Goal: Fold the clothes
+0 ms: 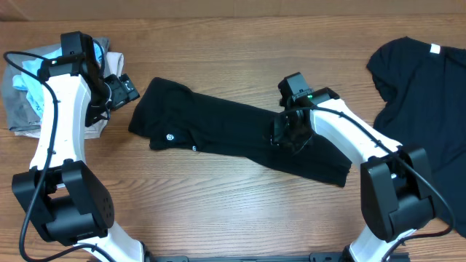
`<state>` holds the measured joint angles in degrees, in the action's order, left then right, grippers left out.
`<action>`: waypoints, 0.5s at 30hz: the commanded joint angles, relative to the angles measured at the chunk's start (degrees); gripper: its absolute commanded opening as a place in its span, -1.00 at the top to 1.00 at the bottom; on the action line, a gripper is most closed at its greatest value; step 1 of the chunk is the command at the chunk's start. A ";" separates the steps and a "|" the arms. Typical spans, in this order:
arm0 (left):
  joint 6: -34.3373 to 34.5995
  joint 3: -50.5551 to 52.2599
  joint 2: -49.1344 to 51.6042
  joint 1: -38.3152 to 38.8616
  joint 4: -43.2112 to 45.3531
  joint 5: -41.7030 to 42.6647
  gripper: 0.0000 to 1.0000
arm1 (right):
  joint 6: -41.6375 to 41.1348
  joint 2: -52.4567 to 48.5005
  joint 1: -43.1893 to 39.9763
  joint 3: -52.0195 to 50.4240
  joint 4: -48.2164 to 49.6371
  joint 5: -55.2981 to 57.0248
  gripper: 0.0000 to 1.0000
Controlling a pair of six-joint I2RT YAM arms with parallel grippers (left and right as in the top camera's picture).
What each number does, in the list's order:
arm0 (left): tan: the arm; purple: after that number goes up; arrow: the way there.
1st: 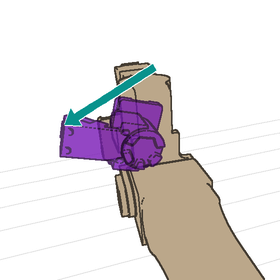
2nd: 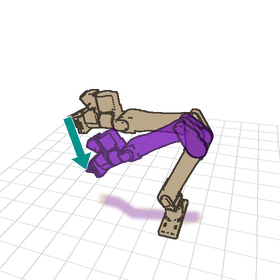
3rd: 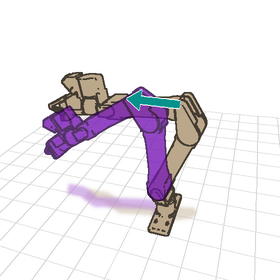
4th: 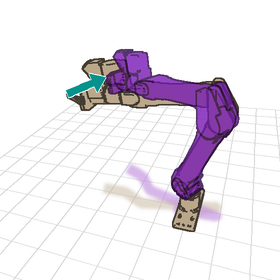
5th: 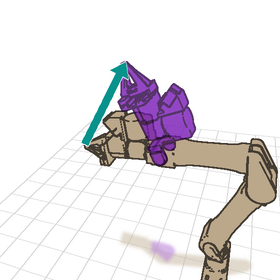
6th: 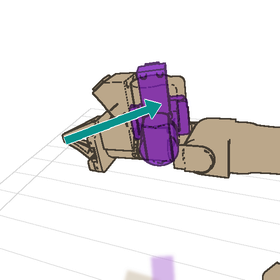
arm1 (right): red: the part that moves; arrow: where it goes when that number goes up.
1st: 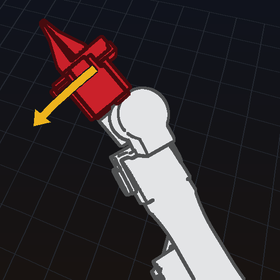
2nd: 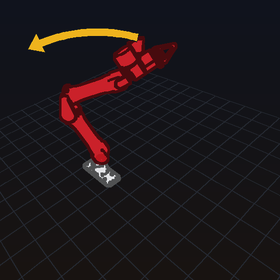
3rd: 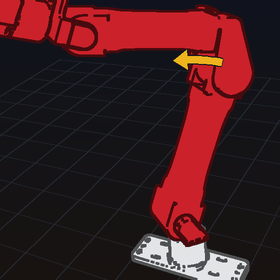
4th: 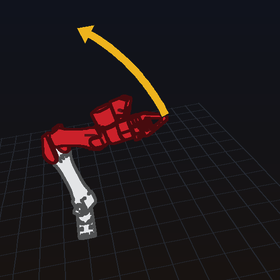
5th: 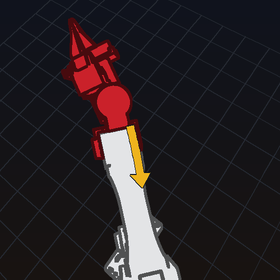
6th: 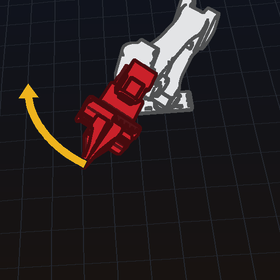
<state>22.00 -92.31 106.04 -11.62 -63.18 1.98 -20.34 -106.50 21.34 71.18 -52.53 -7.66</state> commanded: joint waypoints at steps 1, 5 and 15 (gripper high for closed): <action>-0.11 -0.68 -0.39 0.33 0.00 0.61 -1.00 | -1.81 1.60 -0.26 -1.64 -0.79 1.62 -0.12; -0.11 -0.68 -0.39 0.33 0.00 0.61 -1.00 | -2.43 1.60 -0.26 -2.67 -2.78 1.60 -0.12; -0.11 -0.68 -0.39 0.33 0.00 0.61 -1.00 | -2.45 1.60 -0.48 -2.43 -3.91 1.57 -0.14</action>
<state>22.00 -92.31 106.04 -11.62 -63.18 1.98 -22.28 -106.50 21.37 68.75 -56.66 -6.79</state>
